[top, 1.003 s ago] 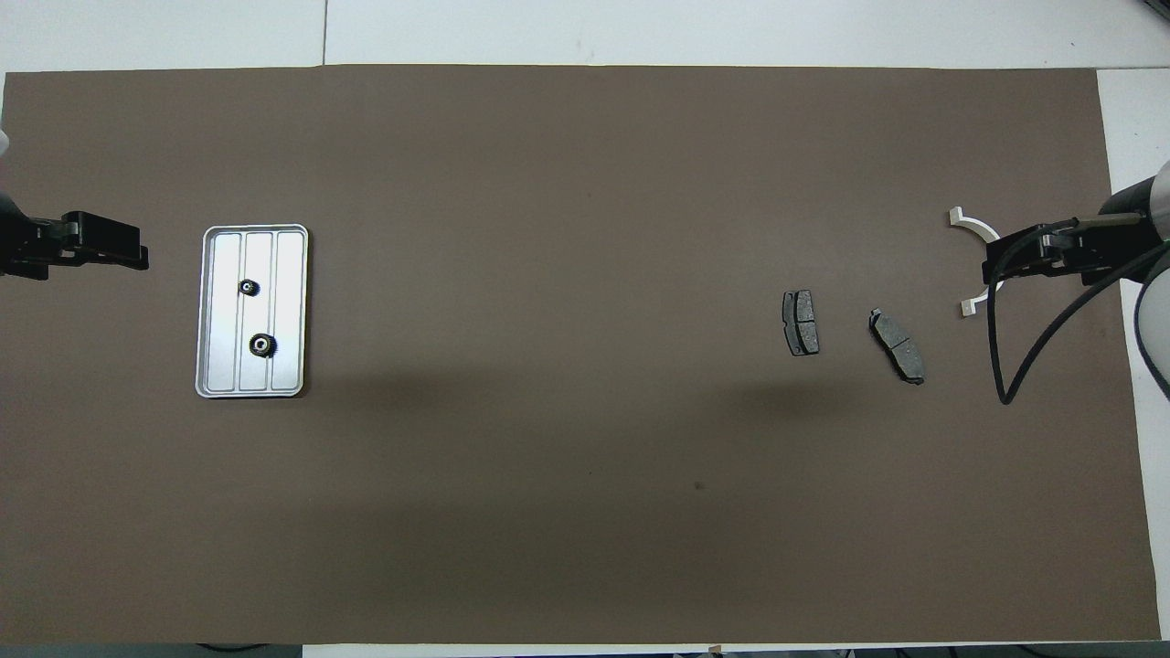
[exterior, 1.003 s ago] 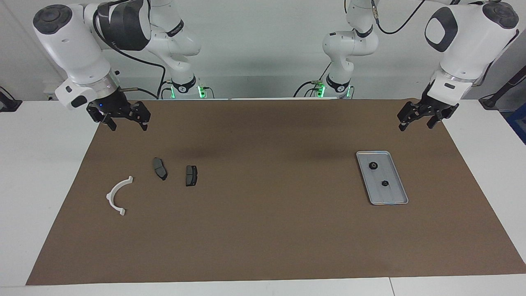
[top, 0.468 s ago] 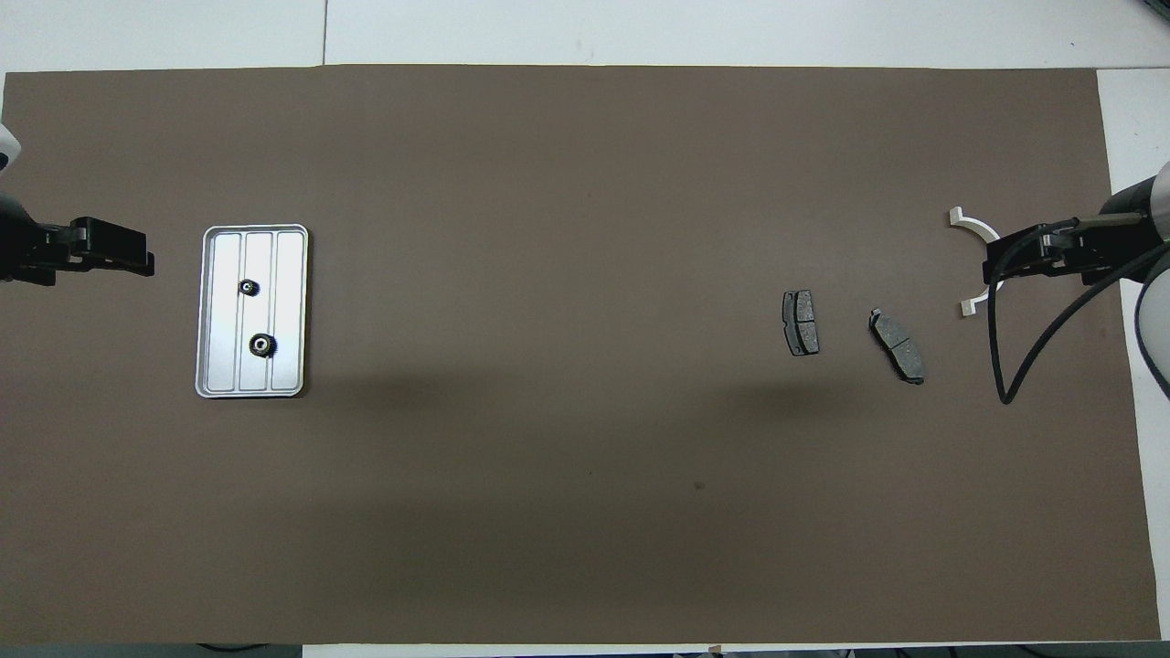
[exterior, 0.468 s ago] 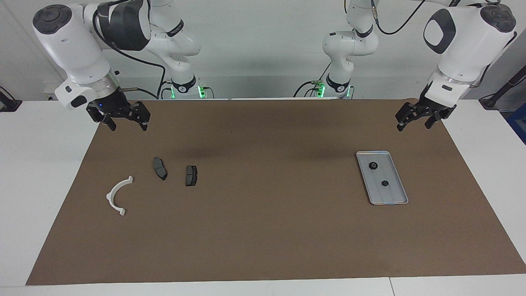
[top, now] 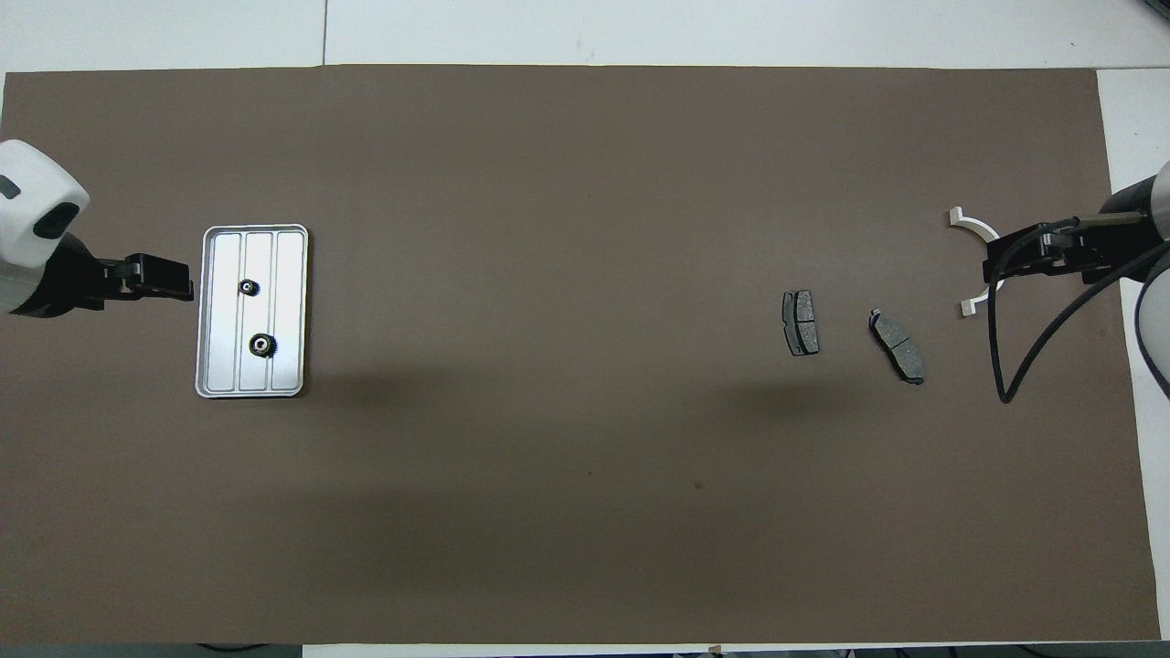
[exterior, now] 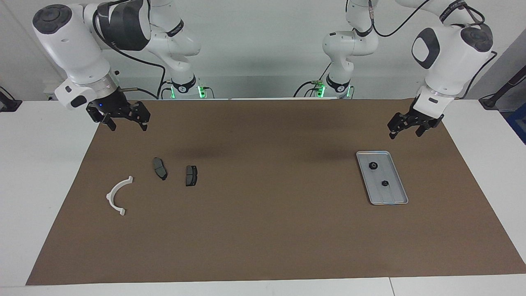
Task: Place bearing gear from tray to pile
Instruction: 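Reach the left gripper into the metal tray and grasp a bearing ring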
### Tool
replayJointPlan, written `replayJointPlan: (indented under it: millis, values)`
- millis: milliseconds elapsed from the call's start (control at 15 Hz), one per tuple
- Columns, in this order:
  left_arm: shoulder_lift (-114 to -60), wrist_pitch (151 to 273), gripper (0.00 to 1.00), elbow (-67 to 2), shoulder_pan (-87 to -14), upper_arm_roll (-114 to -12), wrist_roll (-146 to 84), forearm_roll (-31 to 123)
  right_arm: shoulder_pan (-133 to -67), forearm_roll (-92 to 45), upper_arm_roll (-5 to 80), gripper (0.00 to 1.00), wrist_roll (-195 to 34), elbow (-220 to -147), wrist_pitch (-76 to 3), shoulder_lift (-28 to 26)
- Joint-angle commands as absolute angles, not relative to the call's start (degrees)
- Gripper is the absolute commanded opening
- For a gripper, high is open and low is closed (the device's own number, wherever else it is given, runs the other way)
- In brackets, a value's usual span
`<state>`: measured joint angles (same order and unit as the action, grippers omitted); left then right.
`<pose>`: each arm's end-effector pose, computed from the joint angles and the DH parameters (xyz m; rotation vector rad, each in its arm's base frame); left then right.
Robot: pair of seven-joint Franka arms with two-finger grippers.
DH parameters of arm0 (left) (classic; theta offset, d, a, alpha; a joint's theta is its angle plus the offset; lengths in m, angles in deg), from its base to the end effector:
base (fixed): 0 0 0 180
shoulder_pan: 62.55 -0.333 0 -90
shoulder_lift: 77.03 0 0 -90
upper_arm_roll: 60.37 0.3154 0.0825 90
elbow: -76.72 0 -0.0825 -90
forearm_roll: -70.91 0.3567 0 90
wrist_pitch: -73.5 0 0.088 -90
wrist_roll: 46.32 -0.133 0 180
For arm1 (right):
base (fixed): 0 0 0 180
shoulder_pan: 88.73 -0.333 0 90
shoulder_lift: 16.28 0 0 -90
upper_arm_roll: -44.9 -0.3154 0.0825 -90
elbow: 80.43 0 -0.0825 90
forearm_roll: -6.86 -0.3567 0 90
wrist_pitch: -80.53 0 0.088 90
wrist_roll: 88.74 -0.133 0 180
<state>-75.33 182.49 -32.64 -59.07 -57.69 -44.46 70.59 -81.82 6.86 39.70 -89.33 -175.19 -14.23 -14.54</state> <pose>0.5290 -0.0077 0.4902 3.1340 0.0317 0.0361 0.5394 -0.0167 0.5518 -3.1376 0.0630 0.0474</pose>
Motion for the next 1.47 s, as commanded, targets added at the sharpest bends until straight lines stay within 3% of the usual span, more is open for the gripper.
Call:
replayJointPlan:
  millis: [0, 267, 334, 668, 1404]
  values:
    - [-72.45, 187.22, 1.0, -40.7, -59.12, -58.0, -43.86, 71.09, -81.08, 7.12, 39.37, 1.0, -88.48, -176.85, -16.15, -15.66]
    - [-73.85, 198.63, 0.92, -49.47, -59.04, -58.09, -42.45, 71.09, -80.91, 7.21, 39.45, 1.0, -88.48, -176.67, -17.29, -15.4]
    - [-74.64, 201.44, 0.86, -50.97, -58.86, -58.09, -42.28, 71.0, -80.91, 7.21, 39.45, 1.0, -88.48, -176.67, -17.38, -15.4]
    - [-81.58, 209.37, 0.71, -51.69, -58.95, -58.0, -40.79, 71.09, -80.38, 7.12, 39.37, 1.0, -87.77, -177.11, -18.96, -15.22]
    - [-86.16, 213.86, 0.7, -51.52, -59.39, -58.0, -40.78, 71.09, -80.47, 7.12, 39.37, 1.0, -87.6, -178.52, -18.7, -15.4]
